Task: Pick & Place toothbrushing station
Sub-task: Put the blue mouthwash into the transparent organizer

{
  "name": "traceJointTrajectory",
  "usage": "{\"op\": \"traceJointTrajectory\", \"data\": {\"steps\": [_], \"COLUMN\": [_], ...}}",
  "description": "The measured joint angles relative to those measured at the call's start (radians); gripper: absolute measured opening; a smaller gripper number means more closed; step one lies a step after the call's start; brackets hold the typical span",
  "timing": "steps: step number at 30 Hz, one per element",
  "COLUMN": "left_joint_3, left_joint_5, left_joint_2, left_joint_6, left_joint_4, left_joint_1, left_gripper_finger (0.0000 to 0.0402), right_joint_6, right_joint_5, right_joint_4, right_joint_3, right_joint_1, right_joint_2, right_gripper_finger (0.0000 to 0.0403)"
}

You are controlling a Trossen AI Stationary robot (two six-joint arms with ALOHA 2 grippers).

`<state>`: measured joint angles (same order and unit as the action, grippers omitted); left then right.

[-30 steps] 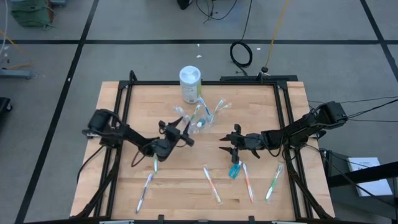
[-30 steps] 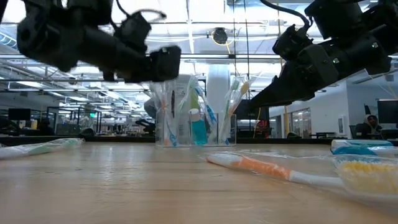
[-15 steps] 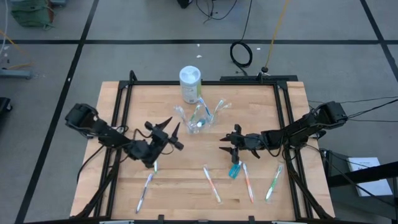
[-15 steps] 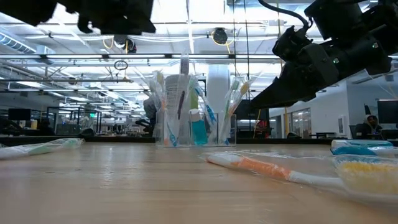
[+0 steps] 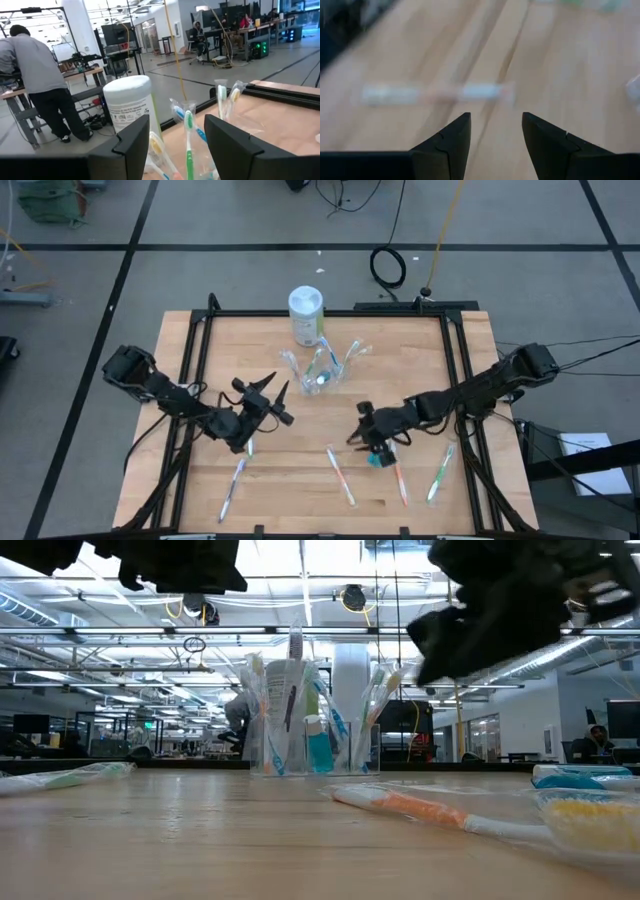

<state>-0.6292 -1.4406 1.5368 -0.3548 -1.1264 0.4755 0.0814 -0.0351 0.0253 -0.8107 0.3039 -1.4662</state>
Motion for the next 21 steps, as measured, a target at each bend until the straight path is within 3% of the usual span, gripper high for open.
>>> {"op": "traceJointTrajectory", "data": {"steps": [4, 7, 11, 15, 21], "left_joint_3": [0.000, 0.000, 0.000, 0.000, 0.000], "left_joint_5": [0.003, 0.007, 0.056, 0.148, 0.191], "left_joint_2": [0.000, 0.000, 0.000, 0.000, 0.001], "left_joint_6": [0.075, 0.145, 0.231, 0.274, 0.288], "left_joint_4": [0.074, 0.119, 0.170, 0.189, 0.190], "left_joint_1": [-0.005, -0.005, -0.005, -0.005, -0.005], "left_gripper_finger": [0.0195, 0.0195, 0.0195, 0.0196, 0.0195], "right_joint_6": [0.079, 0.102, 0.119, 0.114, 0.213], "right_joint_5": [0.017, 0.053, 0.085, -0.009, -0.017], "right_joint_4": [-0.347, -0.461, -0.454, -0.446, -0.312], "right_joint_3": [-0.058, -0.043, 0.017, 0.051, 0.105], "right_joint_1": [0.039, 0.049, 0.041, 0.028, 0.032], "right_joint_2": [0.005, 0.006, 0.006, 0.006, 0.006], "right_gripper_finger": [0.0169, 0.0169, 0.0169, 0.0169, 0.0169]}}
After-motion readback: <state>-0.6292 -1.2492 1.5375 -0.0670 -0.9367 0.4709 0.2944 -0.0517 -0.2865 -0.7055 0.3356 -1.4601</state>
